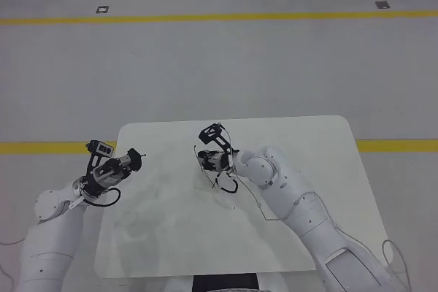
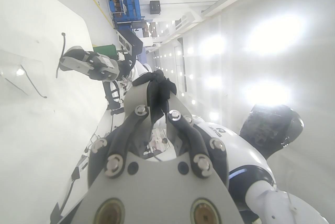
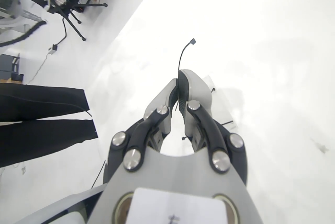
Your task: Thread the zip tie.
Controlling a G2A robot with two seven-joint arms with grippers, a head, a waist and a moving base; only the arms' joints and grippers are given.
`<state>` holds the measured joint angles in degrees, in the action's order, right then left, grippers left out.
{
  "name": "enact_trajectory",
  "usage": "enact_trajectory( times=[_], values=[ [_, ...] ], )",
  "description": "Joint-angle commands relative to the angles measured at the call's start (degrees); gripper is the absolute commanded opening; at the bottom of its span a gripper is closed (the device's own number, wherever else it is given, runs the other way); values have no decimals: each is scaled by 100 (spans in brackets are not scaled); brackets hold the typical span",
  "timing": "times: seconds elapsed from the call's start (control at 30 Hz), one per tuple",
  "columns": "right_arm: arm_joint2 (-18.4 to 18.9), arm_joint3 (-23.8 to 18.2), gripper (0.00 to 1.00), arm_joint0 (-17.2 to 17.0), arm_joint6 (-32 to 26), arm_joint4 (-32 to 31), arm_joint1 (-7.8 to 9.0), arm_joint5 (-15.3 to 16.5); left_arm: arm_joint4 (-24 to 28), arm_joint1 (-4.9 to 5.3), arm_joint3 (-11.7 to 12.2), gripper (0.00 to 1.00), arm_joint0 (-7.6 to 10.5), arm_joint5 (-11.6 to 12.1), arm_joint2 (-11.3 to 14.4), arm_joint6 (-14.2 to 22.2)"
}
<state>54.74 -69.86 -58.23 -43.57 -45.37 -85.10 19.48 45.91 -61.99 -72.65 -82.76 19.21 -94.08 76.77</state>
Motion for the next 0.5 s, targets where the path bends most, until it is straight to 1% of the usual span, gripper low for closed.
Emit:
enact_trajectory(
  times=[0.0, 0.03, 0.47],
  values=[
    [-56, -117, 0, -27, 17, 175, 73, 0, 0, 0, 0, 0, 0, 0, 0, 0],
    [-76, -143, 0, -27, 24, 228, 95, 0, 0, 0, 0, 0, 0, 0, 0, 0],
    [-76, -143, 0, -27, 24, 228, 95, 0, 0, 0, 0, 0, 0, 0, 0, 0]
  ],
)
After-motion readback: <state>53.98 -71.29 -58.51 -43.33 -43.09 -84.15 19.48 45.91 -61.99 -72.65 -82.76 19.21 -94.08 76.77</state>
